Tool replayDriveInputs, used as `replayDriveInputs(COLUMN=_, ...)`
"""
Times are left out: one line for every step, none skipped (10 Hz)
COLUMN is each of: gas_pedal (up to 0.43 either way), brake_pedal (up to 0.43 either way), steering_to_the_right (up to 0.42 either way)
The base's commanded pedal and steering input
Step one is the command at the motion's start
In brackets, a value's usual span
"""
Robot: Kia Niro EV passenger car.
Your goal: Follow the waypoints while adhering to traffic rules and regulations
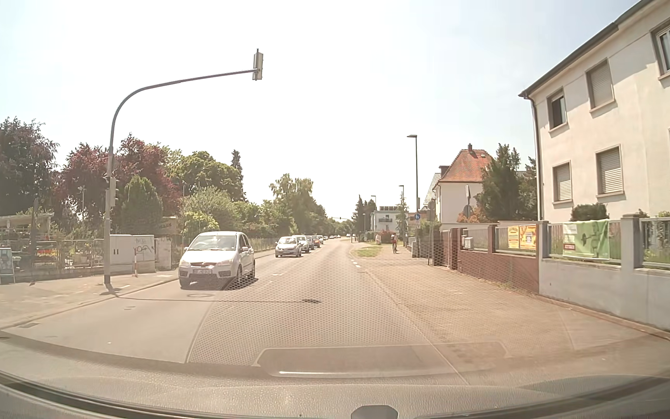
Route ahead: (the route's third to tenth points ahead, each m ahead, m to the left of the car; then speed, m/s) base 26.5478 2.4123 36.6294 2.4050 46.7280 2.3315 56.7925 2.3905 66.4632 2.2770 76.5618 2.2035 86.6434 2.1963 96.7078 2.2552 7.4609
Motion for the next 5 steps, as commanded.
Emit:
replayDriveInputs(gas_pedal=0.319, brake_pedal=0.000, steering_to_the_right=-0.015)
replayDriveInputs(gas_pedal=0.319, brake_pedal=0.000, steering_to_the_right=-0.017)
replayDriveInputs(gas_pedal=0.319, brake_pedal=0.000, steering_to_the_right=-0.019)
replayDriveInputs(gas_pedal=0.319, brake_pedal=0.000, steering_to_the_right=-0.019)
replayDriveInputs(gas_pedal=0.319, brake_pedal=0.000, steering_to_the_right=-0.019)
